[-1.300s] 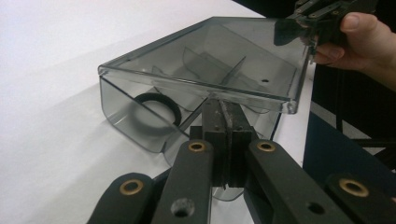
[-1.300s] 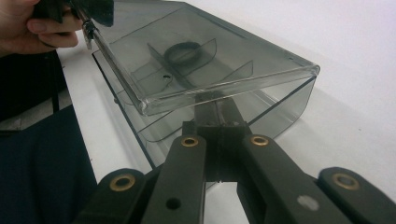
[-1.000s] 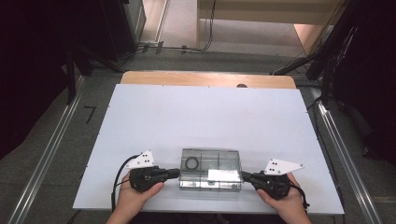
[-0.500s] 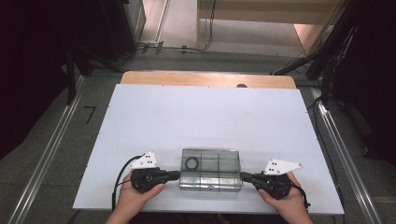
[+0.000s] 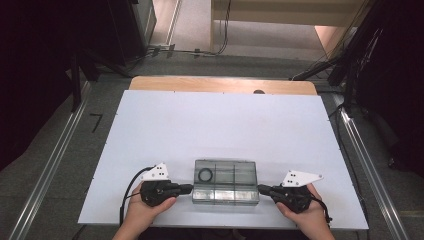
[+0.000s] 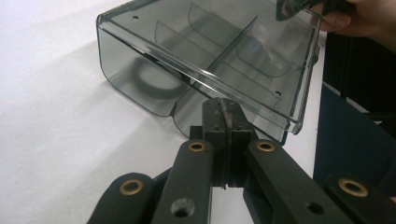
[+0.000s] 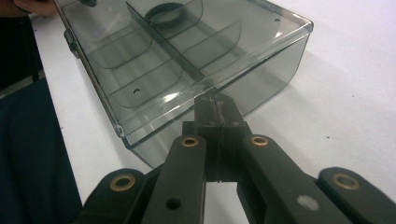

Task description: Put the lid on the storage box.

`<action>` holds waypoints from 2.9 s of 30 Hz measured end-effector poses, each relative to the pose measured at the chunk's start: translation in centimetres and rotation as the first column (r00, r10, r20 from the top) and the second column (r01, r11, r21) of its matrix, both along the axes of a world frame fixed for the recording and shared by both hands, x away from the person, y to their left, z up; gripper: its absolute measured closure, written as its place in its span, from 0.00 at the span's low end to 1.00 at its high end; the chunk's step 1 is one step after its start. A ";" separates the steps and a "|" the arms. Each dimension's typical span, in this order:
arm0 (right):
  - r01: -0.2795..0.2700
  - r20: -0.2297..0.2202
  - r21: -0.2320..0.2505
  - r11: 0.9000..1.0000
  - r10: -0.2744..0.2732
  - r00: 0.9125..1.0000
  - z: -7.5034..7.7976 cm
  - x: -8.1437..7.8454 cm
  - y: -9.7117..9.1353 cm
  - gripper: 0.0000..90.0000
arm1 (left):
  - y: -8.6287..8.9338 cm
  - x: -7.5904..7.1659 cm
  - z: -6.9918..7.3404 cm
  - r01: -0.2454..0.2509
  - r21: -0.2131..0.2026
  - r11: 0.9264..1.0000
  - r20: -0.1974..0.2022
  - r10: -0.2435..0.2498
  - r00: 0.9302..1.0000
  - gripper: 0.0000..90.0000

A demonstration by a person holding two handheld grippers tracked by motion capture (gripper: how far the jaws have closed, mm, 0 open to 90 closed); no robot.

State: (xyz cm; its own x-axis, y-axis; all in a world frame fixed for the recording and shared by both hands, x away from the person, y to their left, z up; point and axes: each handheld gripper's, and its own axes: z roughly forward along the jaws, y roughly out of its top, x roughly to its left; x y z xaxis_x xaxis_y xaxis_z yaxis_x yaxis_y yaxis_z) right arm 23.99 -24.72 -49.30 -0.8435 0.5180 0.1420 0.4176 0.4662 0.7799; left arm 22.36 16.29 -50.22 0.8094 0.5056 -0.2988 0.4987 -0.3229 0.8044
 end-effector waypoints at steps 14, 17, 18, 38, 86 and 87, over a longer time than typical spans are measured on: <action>0.002 0.009 -0.007 1.000 -0.002 1.000 0.0 0.0 -0.1 0.97 | 0.1 0.1 -0.1 0.013 0.001 1.000 -0.012 -0.013 1.000 1.00; 0.004 0.011 -0.007 1.000 -0.004 1.000 0.1 0.0 -0.1 0.97 | 0.2 0.1 0.0 0.017 -0.003 1.000 -0.014 -0.017 1.000 1.00; 0.005 0.013 -0.006 1.000 -0.005 1.000 0.1 0.0 -0.1 0.97 | 0.2 0.1 0.1 0.020 -0.005 1.000 -0.012 -0.020 1.000 1.00; 0.130 0.090 0.070 0.989 -0.136 0.987 1.4 -0.2 -1.0 0.42 | 1.2 -0.4 1.6 -0.049 -0.135 0.990 0.084 0.061 0.995 0.45; 0.257 0.155 0.212 0.943 -0.292 0.944 2.2 0.8 -7.9 0.00 | 8.7 -0.8 2.0 -0.304 -0.182 0.935 0.200 0.338 0.920 0.00; 0.262 0.155 0.210 0.942 -0.297 0.942 2.1 0.8 -8.1 0.00 | 8.8 -0.8 1.9 -0.307 -0.186 0.933 0.200 0.342 0.918 0.00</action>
